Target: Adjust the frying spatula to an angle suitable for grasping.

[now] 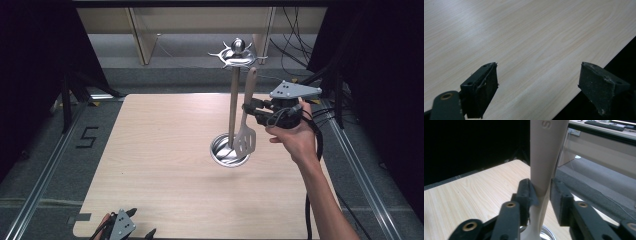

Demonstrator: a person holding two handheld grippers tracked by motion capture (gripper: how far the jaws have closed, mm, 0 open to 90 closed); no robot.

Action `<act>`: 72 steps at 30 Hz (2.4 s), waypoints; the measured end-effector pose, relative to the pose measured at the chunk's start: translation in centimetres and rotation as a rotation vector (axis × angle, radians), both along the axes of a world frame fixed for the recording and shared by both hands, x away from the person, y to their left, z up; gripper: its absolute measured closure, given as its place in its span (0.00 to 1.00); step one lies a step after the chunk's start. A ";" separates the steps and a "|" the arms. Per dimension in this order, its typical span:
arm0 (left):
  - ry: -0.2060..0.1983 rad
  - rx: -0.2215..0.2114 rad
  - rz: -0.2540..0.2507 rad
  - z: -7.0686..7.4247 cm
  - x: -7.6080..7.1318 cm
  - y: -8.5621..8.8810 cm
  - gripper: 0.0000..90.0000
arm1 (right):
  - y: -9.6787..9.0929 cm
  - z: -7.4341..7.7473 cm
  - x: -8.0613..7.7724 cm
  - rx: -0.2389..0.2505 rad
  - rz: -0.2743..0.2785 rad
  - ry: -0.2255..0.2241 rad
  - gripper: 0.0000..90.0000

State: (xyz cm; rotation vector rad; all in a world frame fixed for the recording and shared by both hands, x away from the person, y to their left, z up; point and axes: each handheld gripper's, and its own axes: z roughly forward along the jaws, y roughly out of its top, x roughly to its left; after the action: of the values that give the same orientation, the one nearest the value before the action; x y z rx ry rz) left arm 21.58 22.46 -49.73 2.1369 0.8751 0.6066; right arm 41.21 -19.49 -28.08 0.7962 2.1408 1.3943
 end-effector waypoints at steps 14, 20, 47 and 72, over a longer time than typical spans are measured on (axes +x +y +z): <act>-0.007 -0.004 -0.010 0.1 0.0 0.1 0.17 | -2.1 -1.9 -2.2 0.012 -0.052 -0.029 0.54; -0.012 0.015 -0.006 0.1 0.2 0.1 0.17 | -2.7 -4.0 -2.9 0.002 -0.071 -0.013 0.52; -0.004 0.006 -0.016 0.3 0.1 0.0 0.17 | -3.4 -9.8 -4.4 -0.048 -0.087 0.053 0.44; -0.004 0.033 -0.018 0.4 0.2 0.0 0.17 | -4.5 -13.2 -6.4 -0.080 -0.084 0.163 0.41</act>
State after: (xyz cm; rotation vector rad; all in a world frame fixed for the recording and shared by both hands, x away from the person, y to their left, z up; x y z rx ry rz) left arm 21.75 22.49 -49.32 2.1697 0.8485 0.6198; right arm 34.80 -24.01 -41.33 0.9867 2.2412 1.2306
